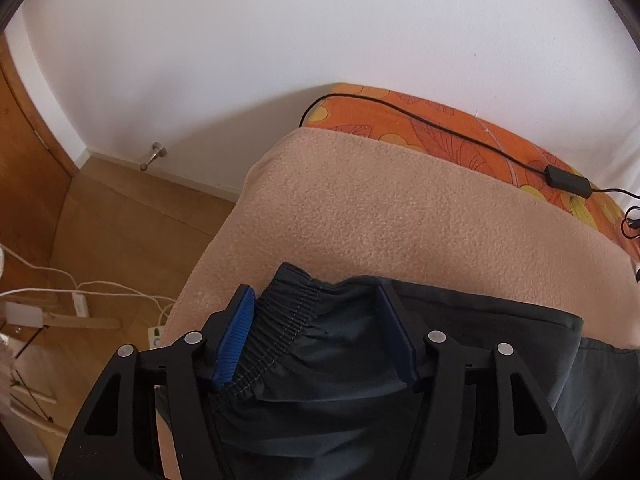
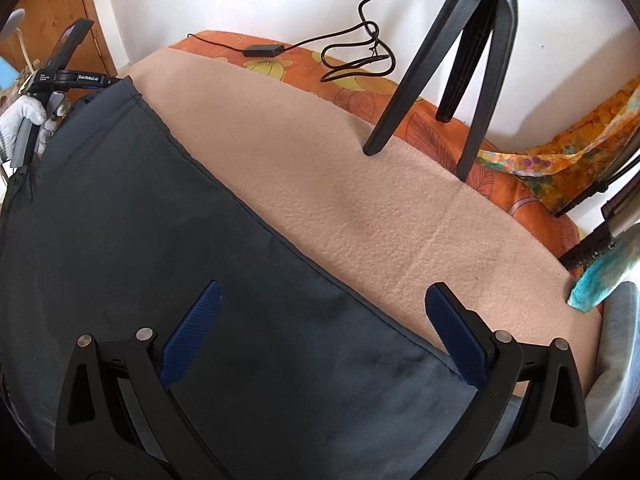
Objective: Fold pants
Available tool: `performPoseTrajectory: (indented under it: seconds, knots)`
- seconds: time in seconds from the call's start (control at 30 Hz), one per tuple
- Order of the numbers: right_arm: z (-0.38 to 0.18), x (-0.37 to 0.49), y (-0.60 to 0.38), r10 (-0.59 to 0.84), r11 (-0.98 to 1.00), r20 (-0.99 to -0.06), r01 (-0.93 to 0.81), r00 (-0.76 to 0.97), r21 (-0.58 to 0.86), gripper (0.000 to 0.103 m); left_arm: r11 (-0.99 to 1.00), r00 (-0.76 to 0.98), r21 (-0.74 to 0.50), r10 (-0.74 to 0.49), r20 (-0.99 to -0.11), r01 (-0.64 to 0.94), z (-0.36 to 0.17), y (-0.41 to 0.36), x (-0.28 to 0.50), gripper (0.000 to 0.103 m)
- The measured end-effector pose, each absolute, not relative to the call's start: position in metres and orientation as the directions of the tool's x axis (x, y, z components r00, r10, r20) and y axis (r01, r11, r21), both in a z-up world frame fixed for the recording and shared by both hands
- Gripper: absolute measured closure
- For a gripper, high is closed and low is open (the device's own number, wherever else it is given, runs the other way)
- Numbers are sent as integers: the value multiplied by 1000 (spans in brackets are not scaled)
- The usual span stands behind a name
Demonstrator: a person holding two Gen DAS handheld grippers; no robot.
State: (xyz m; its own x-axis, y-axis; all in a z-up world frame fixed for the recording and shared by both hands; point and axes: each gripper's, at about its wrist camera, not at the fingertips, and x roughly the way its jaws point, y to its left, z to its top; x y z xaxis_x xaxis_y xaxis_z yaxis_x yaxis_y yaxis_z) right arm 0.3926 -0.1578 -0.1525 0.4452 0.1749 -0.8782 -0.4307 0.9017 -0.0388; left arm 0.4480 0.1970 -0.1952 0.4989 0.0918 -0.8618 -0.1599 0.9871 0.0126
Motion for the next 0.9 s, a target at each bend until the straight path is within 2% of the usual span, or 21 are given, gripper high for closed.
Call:
performPoseTrajectory:
  seconds: [0.07,0.13,0.2,0.3,0.37,0.43,0.47,0.5,0.53,0.6,0.67,0.9]
  knots:
    - [-161,399,-155,170,895,-888,-445,426,-42,0,987,506,-6,77,-859,-162,-195,199,450,43]
    - [-168,404,-153,155,889,-899,-455,410,-54,0,989,520,-19,60,-852,-146,-194,199,451,53]
    - [-171,407,-153,171,889,-898,-457,405,-37,0,991,540,-13,63,-840,-135,-195,201,451,74]
    - [-172,407,-156,189,893,-899,-451,395,-10,0,993,561,-21,46,-827,-112,-195,203,448,78]
    - [-172,406,-157,219,895,-895,-446,389,26,7,994,569,-38,30,-822,-107,-193,206,445,79]
    - [-169,399,-156,230,888,-889,-459,396,25,24,991,582,-56,23,-813,-118,-190,210,443,80]
    - [-166,395,-154,239,882,-886,-471,397,27,40,990,591,-59,27,-806,-127,-188,212,442,80]
    - [-164,392,-152,247,877,-884,-479,397,30,51,989,601,-65,27,-799,-131,-184,214,440,81]
    - [-162,389,-150,252,874,-885,-486,392,34,76,988,610,-67,32,-792,-139,-181,216,439,81]
    - [-161,389,-146,235,879,-893,-477,384,26,94,985,620,-86,25,-784,-148,-174,221,435,81]
    - [-159,386,-142,219,880,-899,-474,380,14,98,982,637,-99,25,-770,-158,-166,227,429,82]
    - [-122,359,-144,237,893,-860,-450,452,10,99,968,706,-182,-8,-709,-172,-135,252,397,82]
